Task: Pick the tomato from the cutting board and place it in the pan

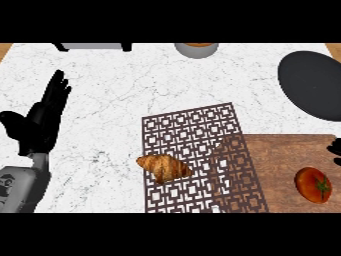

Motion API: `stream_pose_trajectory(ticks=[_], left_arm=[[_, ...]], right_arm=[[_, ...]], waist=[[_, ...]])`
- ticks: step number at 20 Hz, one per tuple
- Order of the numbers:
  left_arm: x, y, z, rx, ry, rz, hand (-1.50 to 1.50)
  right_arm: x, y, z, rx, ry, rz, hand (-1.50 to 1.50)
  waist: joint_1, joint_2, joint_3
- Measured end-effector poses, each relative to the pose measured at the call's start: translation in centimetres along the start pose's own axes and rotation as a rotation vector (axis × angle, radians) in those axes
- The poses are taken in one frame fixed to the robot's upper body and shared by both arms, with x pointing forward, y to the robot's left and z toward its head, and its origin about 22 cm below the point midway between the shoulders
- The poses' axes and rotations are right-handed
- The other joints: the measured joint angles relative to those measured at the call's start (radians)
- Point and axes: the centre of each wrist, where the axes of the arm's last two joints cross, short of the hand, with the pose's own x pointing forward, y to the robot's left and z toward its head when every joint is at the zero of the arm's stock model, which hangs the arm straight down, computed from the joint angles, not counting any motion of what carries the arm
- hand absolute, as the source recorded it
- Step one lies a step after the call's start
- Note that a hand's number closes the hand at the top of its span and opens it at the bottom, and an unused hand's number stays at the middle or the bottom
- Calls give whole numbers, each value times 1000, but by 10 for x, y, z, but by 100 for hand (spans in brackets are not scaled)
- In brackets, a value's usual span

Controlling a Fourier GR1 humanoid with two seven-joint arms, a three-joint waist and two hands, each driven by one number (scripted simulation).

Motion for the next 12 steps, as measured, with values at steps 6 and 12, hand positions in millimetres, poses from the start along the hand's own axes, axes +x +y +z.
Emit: stream_pose_trajectory(ticks=[6, 12], left_arm=[[-5, 10, 6, -2, 6, 5, 0], [-6, 12, 7, 3, 5, 6, 0]], right_arm=[[11, 9, -15, 56, 33, 83, -150], [15, 23, -25, 97, 76, 140, -150]], waist=[[-2, -1, 0], [-2, -1, 0]])
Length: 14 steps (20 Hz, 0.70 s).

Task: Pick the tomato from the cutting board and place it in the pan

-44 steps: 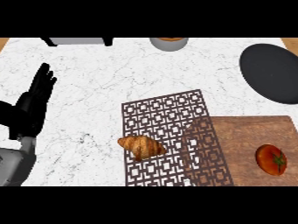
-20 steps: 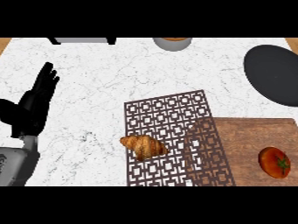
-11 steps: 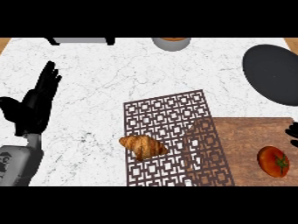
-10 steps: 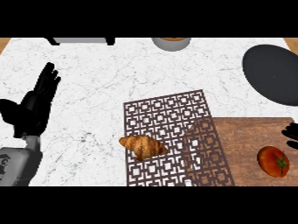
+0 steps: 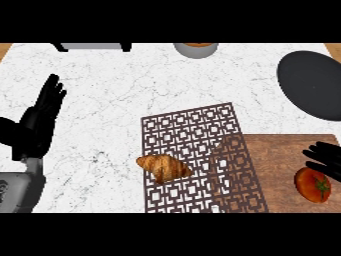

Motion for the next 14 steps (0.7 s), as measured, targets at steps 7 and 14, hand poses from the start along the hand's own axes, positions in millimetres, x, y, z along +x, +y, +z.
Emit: stream_pose_trajectory(ticks=[7, 14], left_arm=[[2, -2, 0, 4, -8, -4, 0], [0, -1, 2, -2, -3, 1, 0]], right_arm=[[0, 7, -14, 37, 15, 12, -150], [-7, 23, -27, 73, 41, 48, -150]], waist=[[1, 1, 0], [2, 1, 0]])
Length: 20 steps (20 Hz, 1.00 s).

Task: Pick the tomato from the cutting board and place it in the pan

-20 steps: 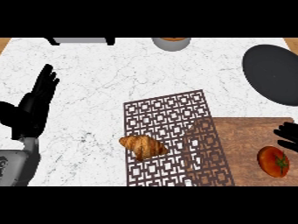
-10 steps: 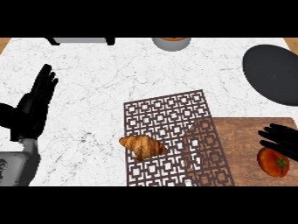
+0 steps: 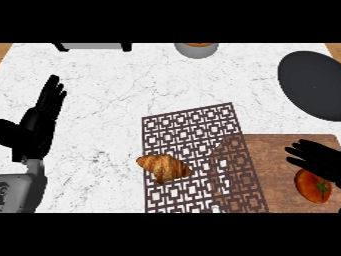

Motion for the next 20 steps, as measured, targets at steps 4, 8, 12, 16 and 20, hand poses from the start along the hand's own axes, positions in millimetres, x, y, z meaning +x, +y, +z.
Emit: stream_pose_trajectory(ticks=[4, 8, 12, 16, 20], left_arm=[[7, 0, -5, 0, 1, 3, 0], [2, -5, 0, -1, -1, 1, 0], [4, -7, -3, -2, -1, -7, 0], [2, -6, 1, 0, 0, -4, 0], [5, -7, -3, 5, 4, -6, 0]], right_arm=[[-2, 6, -11, 34, 7, 8, -150], [-3, 12, -17, 64, -2, 6, 150], [2, 17, -19, 73, -83, 44, 150], [1, 20, -20, 55, -107, 72, 150], [0, 20, -23, 34, -111, 83, 150]], waist=[[0, 0, 0], [0, 0, 0], [-1, -1, 0], [0, -2, -2], [-1, -2, -2]])
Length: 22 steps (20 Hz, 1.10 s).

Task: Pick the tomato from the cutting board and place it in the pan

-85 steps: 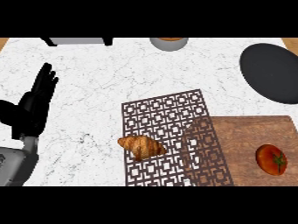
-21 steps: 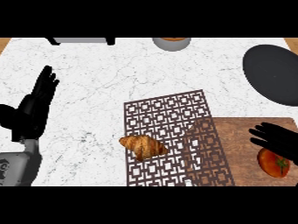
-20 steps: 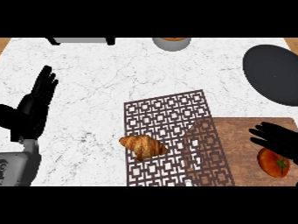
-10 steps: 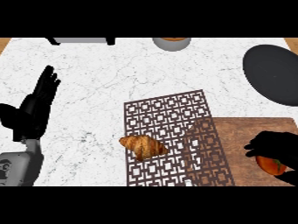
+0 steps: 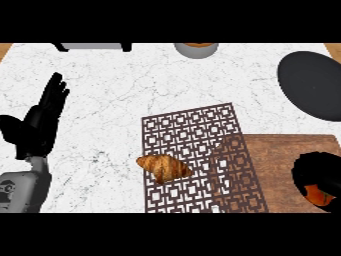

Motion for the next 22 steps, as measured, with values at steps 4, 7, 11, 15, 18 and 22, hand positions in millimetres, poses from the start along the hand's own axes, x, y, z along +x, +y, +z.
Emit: stream_pose_trajectory(ticks=[4, 7, 11, 15, 18, 22], left_arm=[[3, 4, -4, -3, -7, -5, 0], [4, 3, -4, -8, -10, -2, 0], [4, 0, -4, -21, -11, -3, 0], [2, -3, -4, -32, -7, 1, 0], [4, -6, -6, -42, -8, 1, 0], [5, -8, -5, -44, -14, 1, 0]], right_arm=[[-6, 0, -9, -69, 108, -57, 150], [-4, 5, -27, -93, 337, -165, 150], [-4, -7, -50, -177, 631, -240, 150], [9, -45, -98, -393, 855, -250, 150], [22, -83, -132, -537, 985, -251, 150], [34, -134, -164, -694, 1138, -249, 150]], waist=[[1, 0, -2], [3, 0, -12], [8, -2, -19], [21, -3, -10], [30, -2, -5], [36, 1, -2]])
